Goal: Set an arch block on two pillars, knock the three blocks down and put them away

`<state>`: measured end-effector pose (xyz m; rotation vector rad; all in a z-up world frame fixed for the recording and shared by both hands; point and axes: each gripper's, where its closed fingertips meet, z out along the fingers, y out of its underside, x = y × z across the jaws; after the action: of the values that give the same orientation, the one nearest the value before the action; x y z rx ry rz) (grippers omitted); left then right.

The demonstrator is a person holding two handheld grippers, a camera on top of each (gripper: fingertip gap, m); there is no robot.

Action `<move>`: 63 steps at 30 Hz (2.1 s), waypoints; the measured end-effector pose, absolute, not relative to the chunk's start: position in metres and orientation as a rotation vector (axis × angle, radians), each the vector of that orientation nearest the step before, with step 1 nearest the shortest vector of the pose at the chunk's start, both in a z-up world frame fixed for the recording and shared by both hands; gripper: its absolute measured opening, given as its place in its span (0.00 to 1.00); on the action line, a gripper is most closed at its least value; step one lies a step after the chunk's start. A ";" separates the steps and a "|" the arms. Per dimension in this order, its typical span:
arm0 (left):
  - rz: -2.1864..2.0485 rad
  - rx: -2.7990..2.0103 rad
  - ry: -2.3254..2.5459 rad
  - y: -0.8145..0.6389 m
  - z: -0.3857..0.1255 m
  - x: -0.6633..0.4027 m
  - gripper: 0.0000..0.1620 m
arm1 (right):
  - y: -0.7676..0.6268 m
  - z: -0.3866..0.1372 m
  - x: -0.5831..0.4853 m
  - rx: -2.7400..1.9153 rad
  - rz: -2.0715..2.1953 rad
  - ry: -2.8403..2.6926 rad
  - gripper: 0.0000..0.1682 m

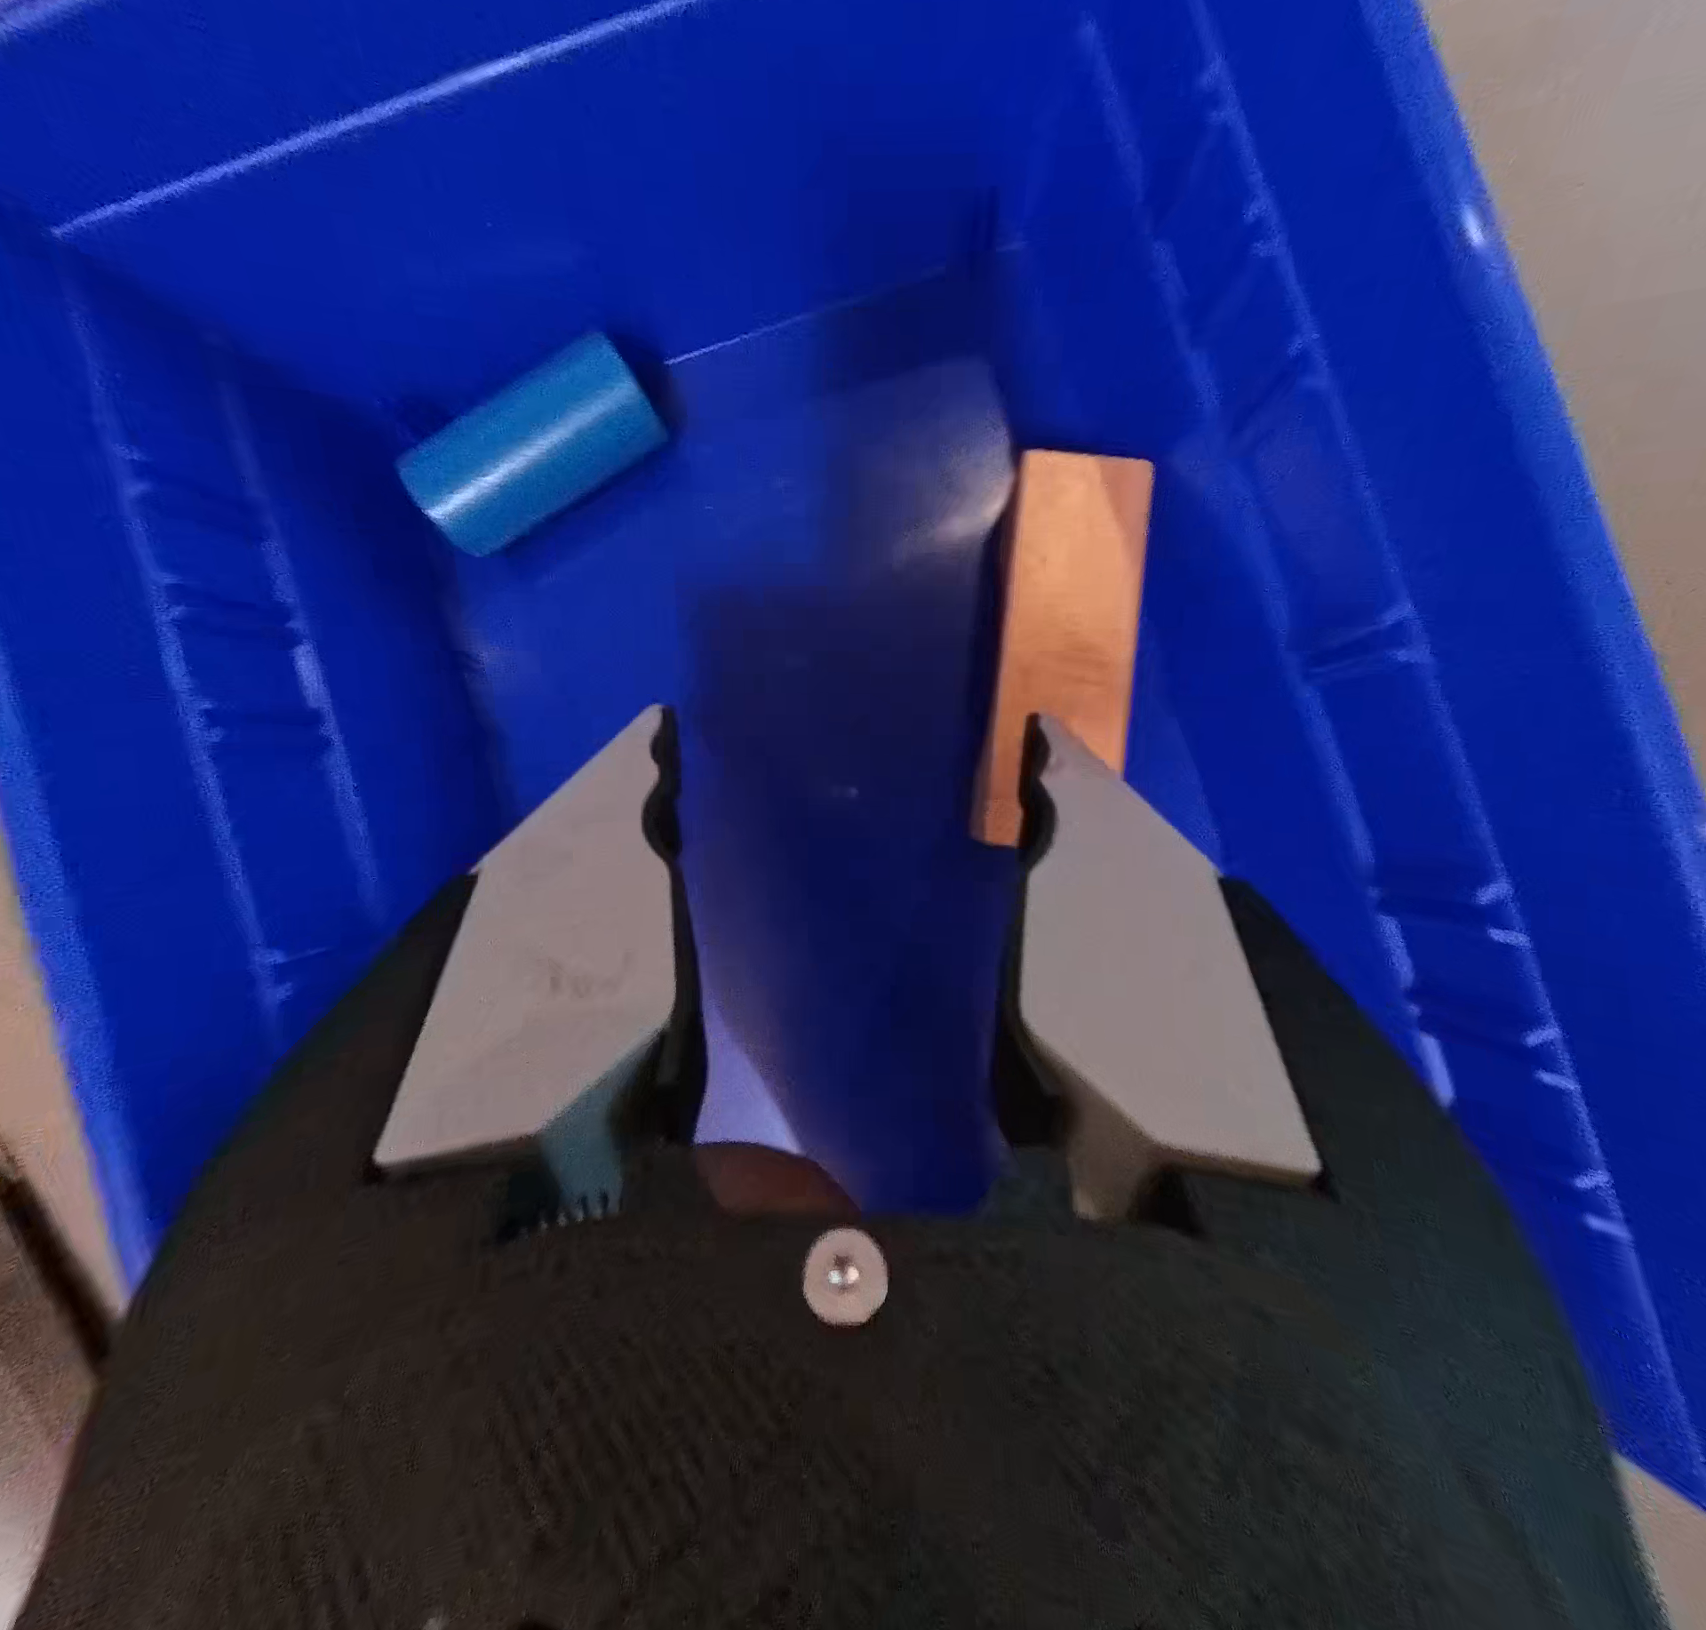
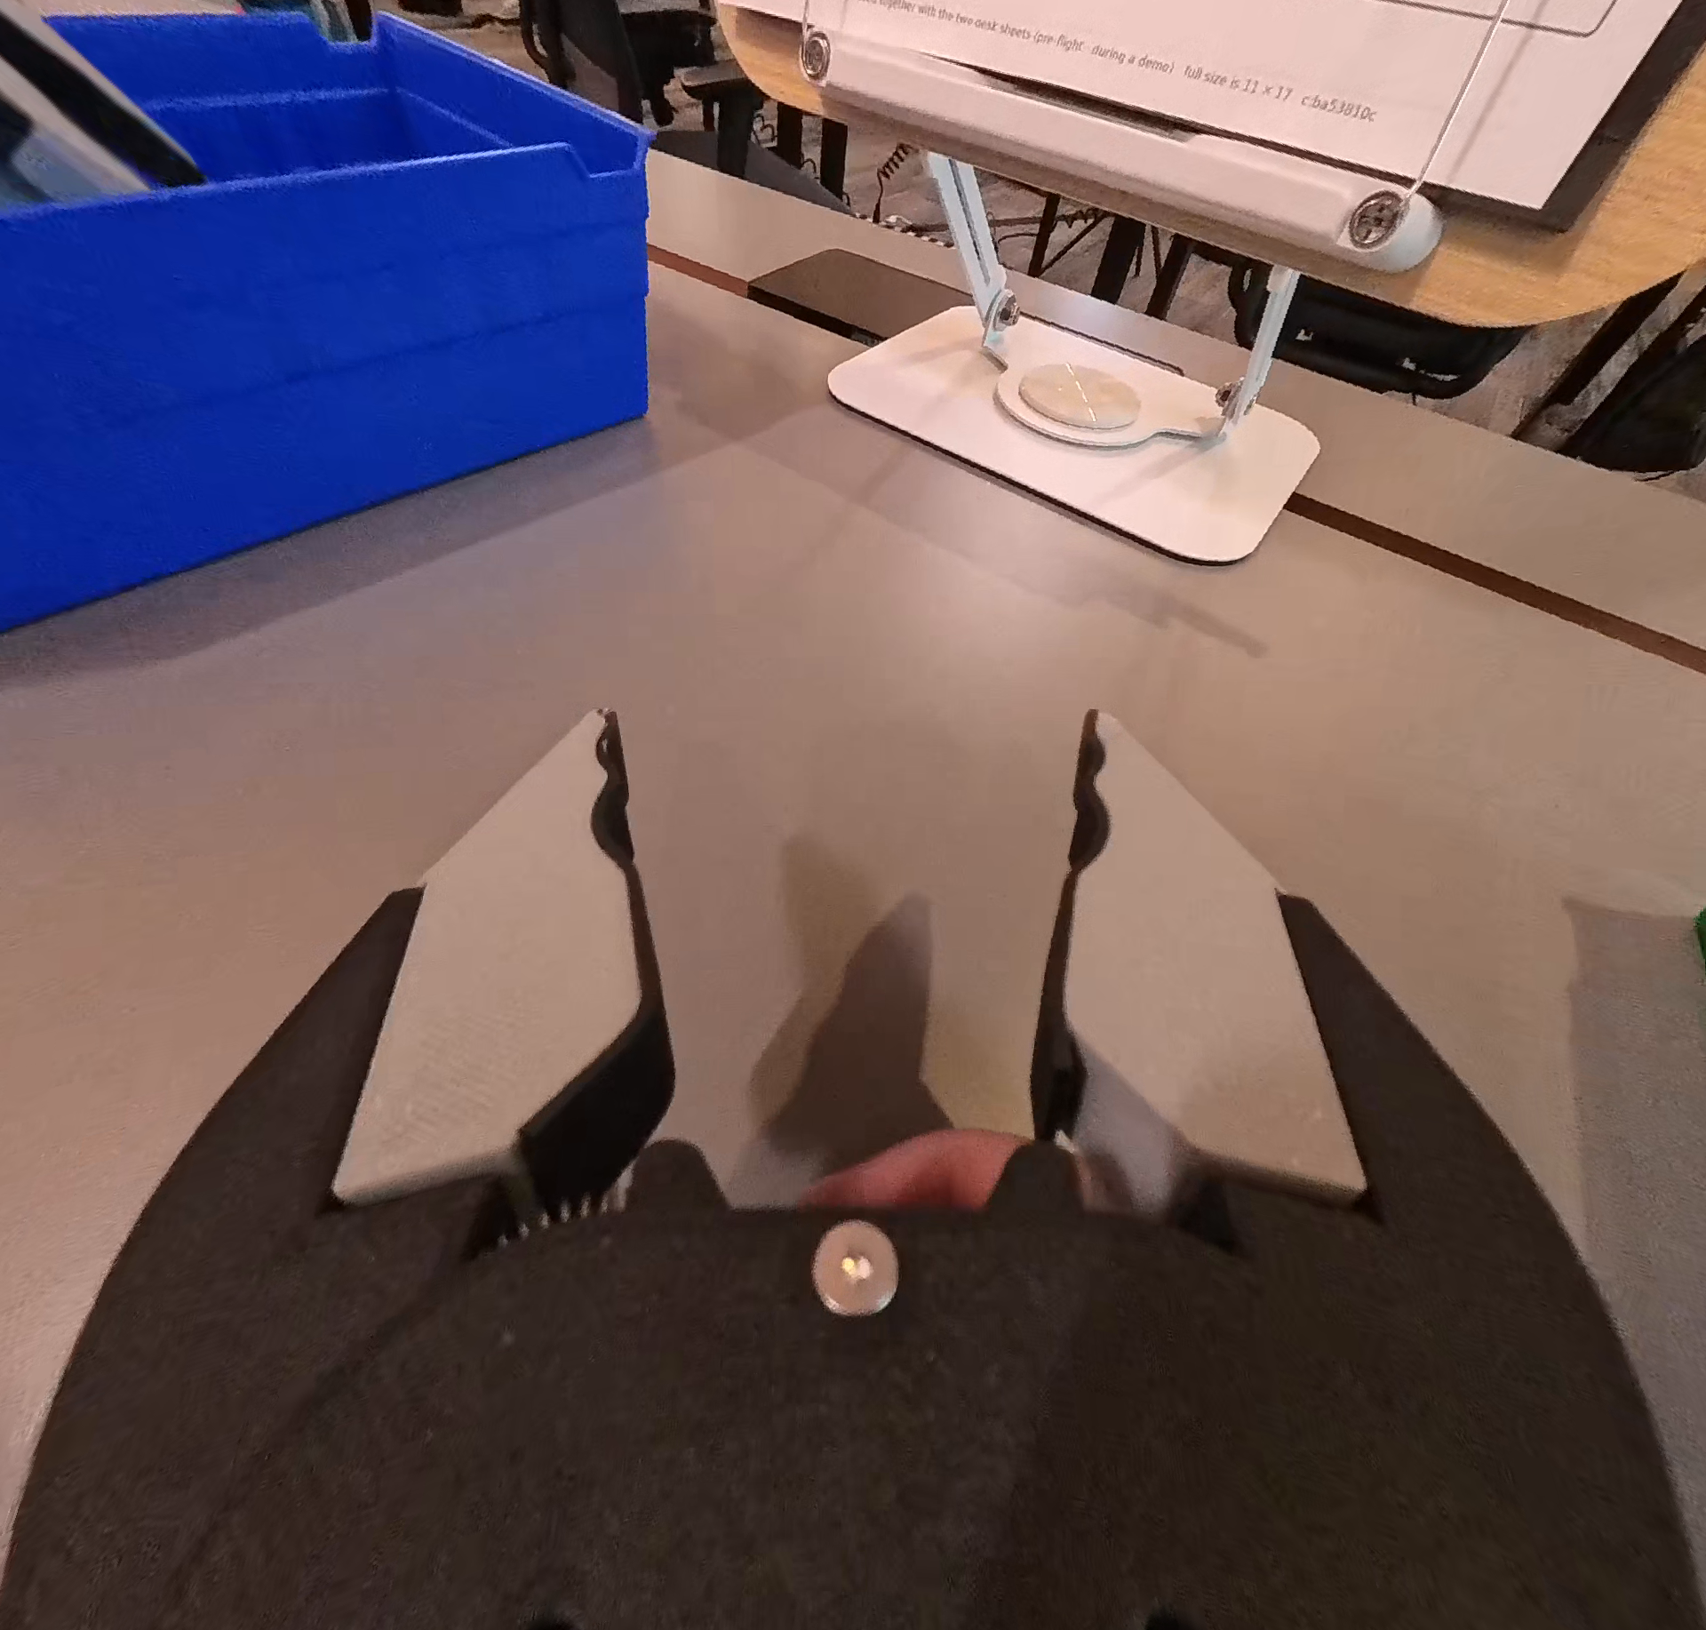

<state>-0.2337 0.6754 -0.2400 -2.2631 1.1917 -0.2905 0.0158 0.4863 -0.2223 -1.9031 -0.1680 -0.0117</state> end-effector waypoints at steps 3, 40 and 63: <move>-0.148 -2.294 1.086 0.699 -0.232 -0.266 0.41 | 0.484 -0.223 0.014 -1.908 -0.001 -0.177 0.56; -0.358 -1.902 1.115 0.619 -0.166 -0.242 0.19 | 0.450 -0.194 -0.082 -1.842 0.626 -0.442 0.47; -0.720 -1.551 1.171 0.448 -0.208 -0.049 0.32 | 0.463 -0.206 -0.047 -1.913 0.499 -0.447 0.17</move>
<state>-0.0493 0.4482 -0.2080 -1.5506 1.1714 -0.7196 -0.0471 0.4630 -0.2063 -1.9134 -0.4469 0.4988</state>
